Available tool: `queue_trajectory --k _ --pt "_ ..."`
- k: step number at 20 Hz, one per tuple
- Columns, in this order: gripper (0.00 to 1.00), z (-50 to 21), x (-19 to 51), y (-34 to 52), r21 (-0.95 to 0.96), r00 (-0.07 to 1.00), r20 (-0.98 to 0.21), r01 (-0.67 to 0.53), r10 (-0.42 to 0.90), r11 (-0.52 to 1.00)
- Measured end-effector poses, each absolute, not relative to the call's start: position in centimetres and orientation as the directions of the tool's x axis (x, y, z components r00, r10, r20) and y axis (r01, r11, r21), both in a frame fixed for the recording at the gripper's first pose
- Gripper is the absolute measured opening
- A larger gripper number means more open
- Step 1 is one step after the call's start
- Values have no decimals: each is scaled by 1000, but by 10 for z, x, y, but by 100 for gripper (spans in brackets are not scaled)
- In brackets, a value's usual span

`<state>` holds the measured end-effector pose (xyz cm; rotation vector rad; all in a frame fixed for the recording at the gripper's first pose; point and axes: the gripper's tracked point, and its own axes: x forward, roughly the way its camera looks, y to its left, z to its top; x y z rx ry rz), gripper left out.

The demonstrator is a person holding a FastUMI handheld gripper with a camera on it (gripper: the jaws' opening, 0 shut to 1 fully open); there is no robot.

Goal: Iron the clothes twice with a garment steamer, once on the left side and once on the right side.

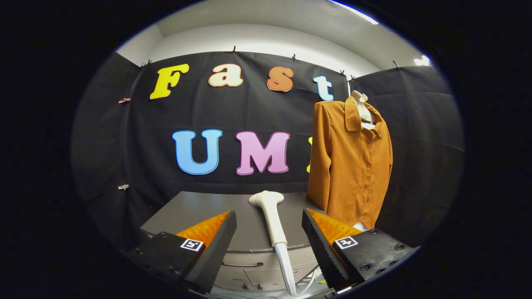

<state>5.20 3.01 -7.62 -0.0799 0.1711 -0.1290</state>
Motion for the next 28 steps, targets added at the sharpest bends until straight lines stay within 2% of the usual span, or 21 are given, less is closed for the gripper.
queue_trajectory --k 4,13,23,24,26,28 --pt "98 -93 93 17 -100 972 -202 102 -121 990" --pt "98 -157 197 -2 -86 917 -392 38 -69 996" --pt "99 -223 235 -14 -85 785 -609 80 -115 993" --pt "96 -224 233 -15 -88 777 -619 75 -114 993" --pt "81 -231 232 -12 -101 763 -637 62 -112 993" --pt "79 -238 228 -7 -113 741 -663 42 -107 993"
